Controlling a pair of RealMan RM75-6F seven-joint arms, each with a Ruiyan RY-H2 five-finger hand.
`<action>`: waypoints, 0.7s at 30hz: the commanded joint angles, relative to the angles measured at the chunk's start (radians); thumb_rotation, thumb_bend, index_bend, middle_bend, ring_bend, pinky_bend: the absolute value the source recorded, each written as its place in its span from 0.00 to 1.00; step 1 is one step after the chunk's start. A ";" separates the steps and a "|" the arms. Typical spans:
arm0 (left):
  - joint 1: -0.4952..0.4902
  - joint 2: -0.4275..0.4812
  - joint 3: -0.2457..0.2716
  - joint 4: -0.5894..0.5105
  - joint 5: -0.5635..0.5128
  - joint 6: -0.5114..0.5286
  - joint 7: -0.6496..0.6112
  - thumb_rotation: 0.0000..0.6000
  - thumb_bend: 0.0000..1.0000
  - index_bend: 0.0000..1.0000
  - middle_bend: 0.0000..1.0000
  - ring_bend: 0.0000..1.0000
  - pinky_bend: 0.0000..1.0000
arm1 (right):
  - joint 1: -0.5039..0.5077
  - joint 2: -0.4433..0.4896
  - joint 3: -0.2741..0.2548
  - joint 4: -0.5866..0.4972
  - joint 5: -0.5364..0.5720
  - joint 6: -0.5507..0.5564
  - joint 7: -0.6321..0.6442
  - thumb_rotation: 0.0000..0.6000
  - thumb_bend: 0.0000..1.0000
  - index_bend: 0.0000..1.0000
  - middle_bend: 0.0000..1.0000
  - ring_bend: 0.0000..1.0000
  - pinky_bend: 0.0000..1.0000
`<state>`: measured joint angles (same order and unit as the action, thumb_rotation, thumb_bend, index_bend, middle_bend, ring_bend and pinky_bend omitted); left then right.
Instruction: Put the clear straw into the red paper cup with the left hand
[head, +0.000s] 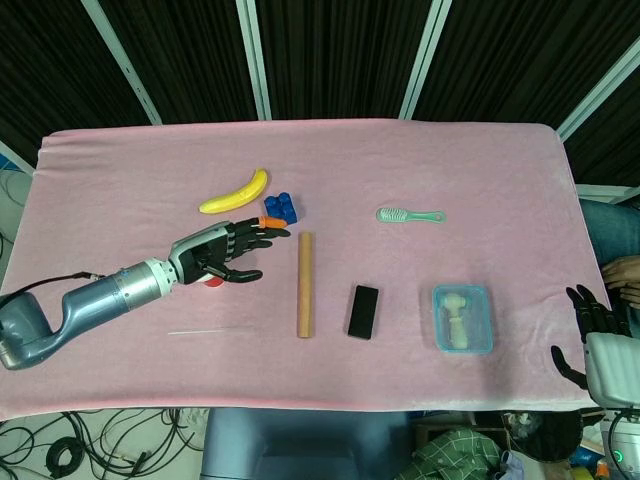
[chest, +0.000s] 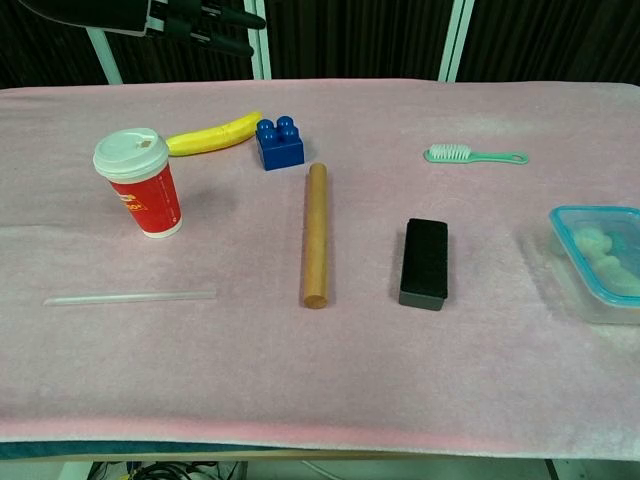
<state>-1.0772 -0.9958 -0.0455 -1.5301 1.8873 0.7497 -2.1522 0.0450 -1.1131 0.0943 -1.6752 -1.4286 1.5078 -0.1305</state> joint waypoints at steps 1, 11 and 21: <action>-0.075 -0.050 0.090 0.089 0.066 0.063 -0.088 1.00 0.26 0.15 0.12 0.00 0.04 | -0.002 0.002 -0.001 -0.001 -0.001 0.003 -0.001 1.00 0.26 0.06 0.04 0.16 0.20; -0.110 -0.059 0.162 0.091 0.084 0.126 0.011 1.00 0.26 0.15 0.12 0.00 0.07 | -0.012 0.011 -0.003 -0.002 -0.010 0.021 0.003 1.00 0.26 0.06 0.04 0.16 0.20; -0.090 -0.021 0.140 -0.042 -0.047 0.077 0.333 1.00 0.26 0.16 0.13 0.00 0.06 | -0.013 0.014 0.001 0.006 0.003 0.013 0.016 1.00 0.26 0.06 0.04 0.16 0.20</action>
<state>-1.1715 -1.0282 0.0964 -1.5302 1.8787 0.8528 -1.8798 0.0327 -1.0993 0.0951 -1.6683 -1.4272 1.5212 -0.1159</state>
